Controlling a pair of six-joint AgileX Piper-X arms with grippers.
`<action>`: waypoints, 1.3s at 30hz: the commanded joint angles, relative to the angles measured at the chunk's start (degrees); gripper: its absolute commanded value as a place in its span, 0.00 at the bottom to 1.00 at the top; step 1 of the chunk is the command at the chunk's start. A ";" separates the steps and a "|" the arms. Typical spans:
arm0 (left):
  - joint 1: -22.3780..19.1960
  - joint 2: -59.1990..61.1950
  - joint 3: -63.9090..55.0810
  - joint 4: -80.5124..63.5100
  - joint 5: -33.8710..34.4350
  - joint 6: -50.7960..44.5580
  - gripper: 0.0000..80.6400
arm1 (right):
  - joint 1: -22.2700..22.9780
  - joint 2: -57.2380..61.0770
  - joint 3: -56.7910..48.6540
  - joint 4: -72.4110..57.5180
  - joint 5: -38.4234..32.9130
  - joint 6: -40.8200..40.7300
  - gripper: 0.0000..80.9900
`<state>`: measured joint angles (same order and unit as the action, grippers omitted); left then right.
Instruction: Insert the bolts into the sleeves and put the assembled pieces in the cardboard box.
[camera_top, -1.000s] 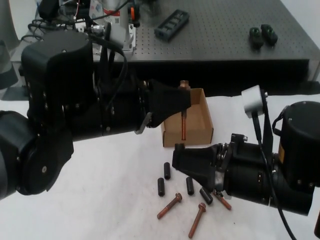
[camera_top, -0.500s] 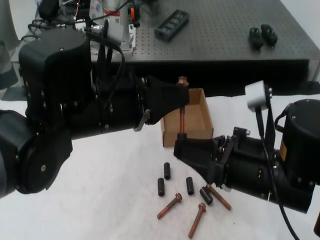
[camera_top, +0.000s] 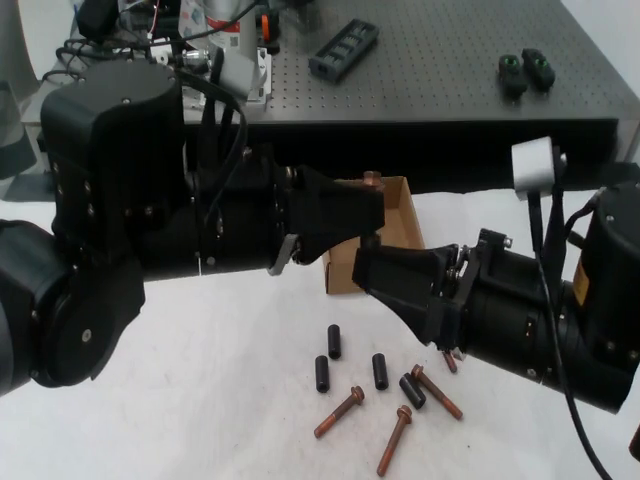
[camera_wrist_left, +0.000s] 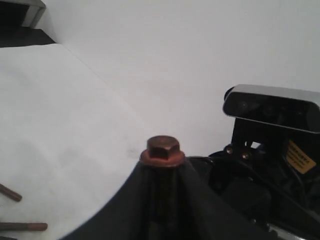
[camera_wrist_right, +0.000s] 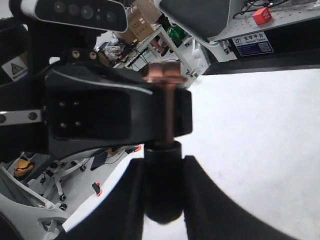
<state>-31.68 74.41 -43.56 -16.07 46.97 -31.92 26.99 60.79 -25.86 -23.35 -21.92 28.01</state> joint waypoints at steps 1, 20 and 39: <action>-0.04 -0.28 -0.35 -0.16 1.80 1.53 0.44 | -0.90 -0.02 -0.26 -1.71 1.05 -3.03 0.02; 0.34 -0.28 -0.35 27.27 -27.92 21.29 0.58 | -14.22 45.18 -52.23 42.22 24.21 -30.40 0.02; 0.34 8.22 -0.95 34.87 -25.53 29.07 0.58 | -15.61 64.97 -72.00 60.44 27.21 -30.24 0.40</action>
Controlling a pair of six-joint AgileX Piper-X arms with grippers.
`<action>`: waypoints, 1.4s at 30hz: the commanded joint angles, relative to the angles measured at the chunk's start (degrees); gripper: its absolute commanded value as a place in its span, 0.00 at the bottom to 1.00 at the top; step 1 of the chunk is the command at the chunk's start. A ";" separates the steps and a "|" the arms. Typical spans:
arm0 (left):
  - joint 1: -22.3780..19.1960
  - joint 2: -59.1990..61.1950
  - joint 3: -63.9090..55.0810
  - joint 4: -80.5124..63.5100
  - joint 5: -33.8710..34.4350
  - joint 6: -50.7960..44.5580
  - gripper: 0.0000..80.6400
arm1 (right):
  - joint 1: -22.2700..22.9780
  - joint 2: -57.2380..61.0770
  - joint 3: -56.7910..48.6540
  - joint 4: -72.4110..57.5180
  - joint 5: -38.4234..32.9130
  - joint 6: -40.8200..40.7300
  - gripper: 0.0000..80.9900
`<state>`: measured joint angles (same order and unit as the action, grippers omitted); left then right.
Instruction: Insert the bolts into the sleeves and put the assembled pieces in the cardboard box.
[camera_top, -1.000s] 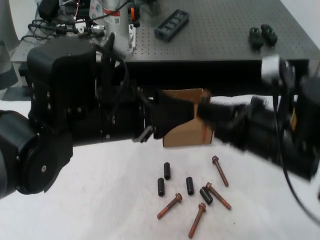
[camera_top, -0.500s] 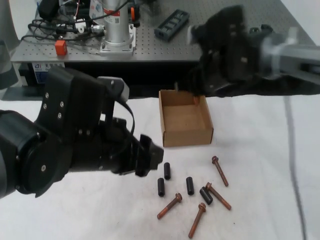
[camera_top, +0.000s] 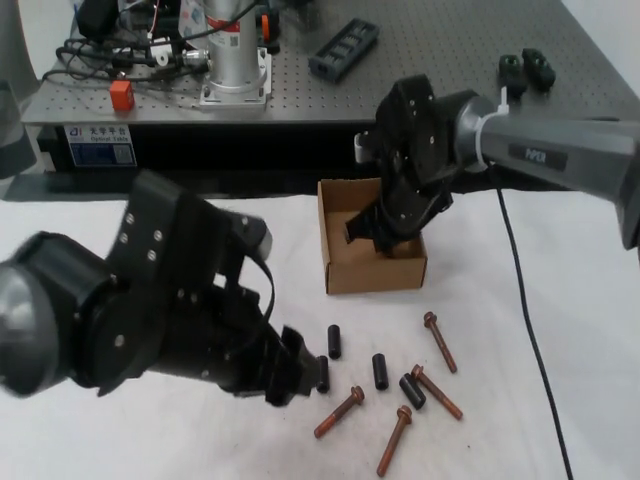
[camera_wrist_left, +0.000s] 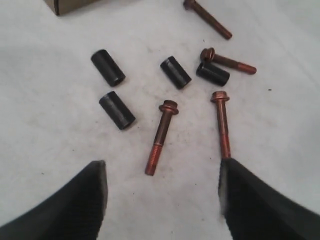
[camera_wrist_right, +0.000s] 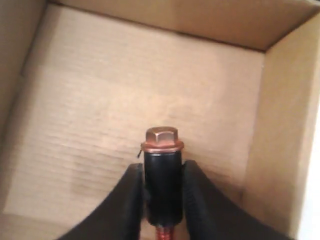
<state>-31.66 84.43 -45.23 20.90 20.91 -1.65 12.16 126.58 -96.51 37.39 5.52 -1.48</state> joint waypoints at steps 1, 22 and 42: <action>0.17 -0.66 0.18 -1.19 0.53 0.31 0.58 | -1.03 -1.48 -1.36 -0.64 -0.55 -0.75 0.46; -9.89 27.76 -32.32 23.00 -14.36 24.82 0.44 | -3.82 -46.08 33.59 -2.66 -6.62 4.95 0.44; -9.89 30.24 -33.02 24.48 -11.54 19.28 0.00 | -3.96 -63.51 48.73 3.20 -6.62 7.54 0.44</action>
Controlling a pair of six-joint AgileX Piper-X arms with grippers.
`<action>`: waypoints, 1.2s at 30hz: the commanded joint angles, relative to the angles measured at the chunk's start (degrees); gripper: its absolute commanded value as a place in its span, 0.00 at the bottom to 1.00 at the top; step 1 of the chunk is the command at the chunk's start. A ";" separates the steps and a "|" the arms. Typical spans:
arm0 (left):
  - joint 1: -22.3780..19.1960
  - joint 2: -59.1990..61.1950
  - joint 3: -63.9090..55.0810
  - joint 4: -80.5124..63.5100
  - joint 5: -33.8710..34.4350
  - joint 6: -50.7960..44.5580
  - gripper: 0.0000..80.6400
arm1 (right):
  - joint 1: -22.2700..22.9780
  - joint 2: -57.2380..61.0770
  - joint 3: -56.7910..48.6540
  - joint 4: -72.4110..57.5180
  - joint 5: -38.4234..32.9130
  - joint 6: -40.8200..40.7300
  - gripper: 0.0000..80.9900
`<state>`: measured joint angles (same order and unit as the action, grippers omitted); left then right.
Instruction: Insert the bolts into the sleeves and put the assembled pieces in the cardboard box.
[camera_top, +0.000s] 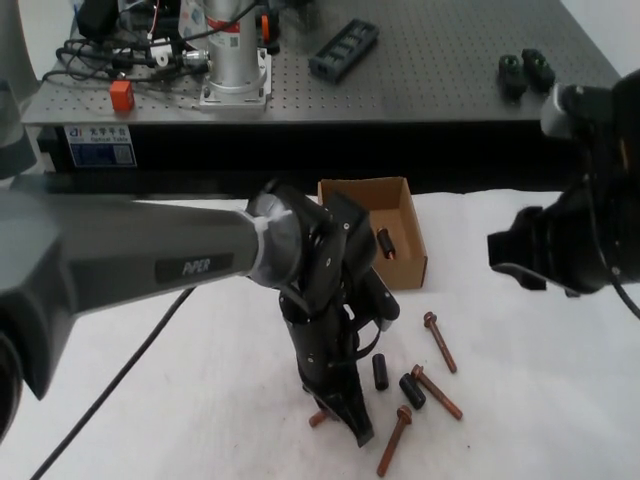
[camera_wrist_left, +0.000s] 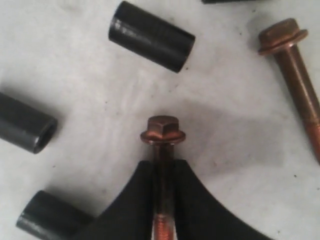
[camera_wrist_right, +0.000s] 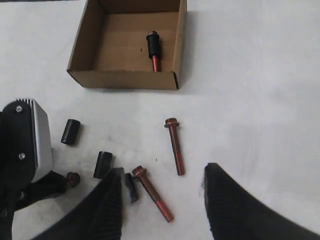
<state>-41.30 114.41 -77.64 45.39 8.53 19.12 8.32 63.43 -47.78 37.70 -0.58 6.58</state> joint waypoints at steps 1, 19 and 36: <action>-0.24 -0.25 -0.93 0.44 0.83 -3.29 0.00 | -0.12 -0.01 0.00 4.53 -0.65 -1.71 0.44; 9.62 -43.73 29.57 -17.94 0.68 -19.64 0.01 | 10.01 31.87 -13.14 5.38 -1.35 -9.26 0.44; 9.62 -51.03 33.32 -17.69 0.68 -21.73 0.01 | 15.36 50.11 -27.79 10.15 1.25 -5.46 0.44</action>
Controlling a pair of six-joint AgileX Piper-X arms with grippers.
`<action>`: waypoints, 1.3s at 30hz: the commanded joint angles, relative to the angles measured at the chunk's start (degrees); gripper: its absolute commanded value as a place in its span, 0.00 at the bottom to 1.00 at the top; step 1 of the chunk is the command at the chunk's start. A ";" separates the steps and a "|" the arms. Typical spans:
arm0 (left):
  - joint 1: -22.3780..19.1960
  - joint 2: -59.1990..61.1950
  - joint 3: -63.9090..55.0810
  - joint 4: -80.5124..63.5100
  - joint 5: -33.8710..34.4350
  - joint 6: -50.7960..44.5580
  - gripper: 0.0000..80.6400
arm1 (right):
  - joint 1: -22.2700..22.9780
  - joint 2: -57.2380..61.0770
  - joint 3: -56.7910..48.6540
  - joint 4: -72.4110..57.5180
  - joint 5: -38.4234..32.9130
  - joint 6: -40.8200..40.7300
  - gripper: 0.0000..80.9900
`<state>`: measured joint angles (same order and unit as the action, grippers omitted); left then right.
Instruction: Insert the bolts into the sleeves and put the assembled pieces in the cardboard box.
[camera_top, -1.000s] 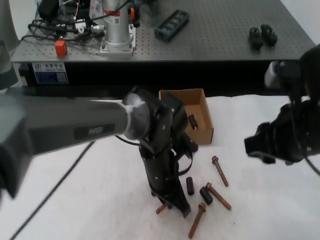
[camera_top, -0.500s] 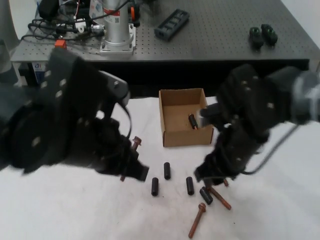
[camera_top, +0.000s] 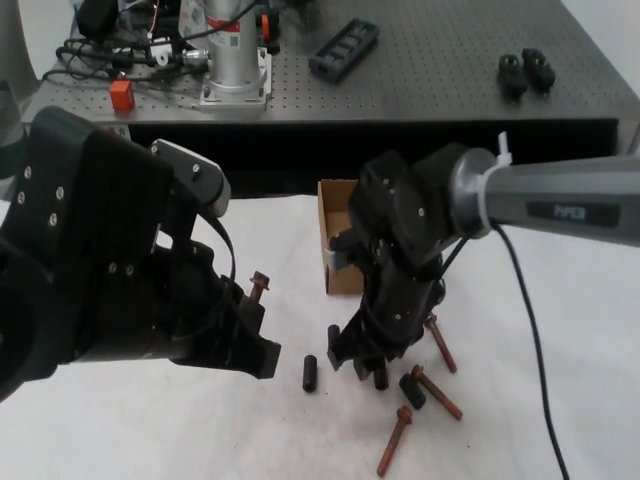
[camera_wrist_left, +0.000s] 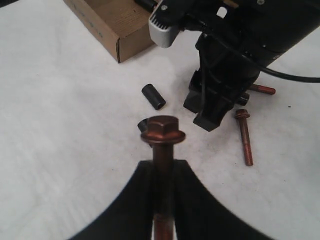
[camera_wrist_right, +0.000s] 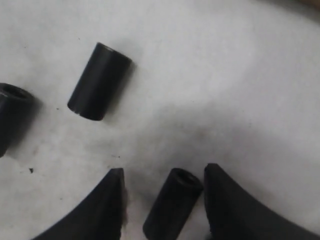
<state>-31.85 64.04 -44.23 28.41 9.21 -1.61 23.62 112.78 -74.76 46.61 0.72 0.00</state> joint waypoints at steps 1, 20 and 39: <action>0.16 -0.65 -0.09 -0.72 0.00 -1.00 0.01 | 0.06 1.15 -0.80 1.71 -0.05 1.59 0.44; 0.16 -0.64 -0.09 -1.29 3.12 -1.42 0.01 | 0.06 -0.02 -0.70 4.04 -5.79 1.21 0.02; 0.16 4.33 -0.09 -43.70 35.71 -28.17 0.01 | -3.45 -51.74 37.16 -23.78 -37.86 10.94 0.02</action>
<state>-31.85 69.59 -44.00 -15.07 44.35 -30.40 20.70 61.53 -36.73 23.19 -34.08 11.26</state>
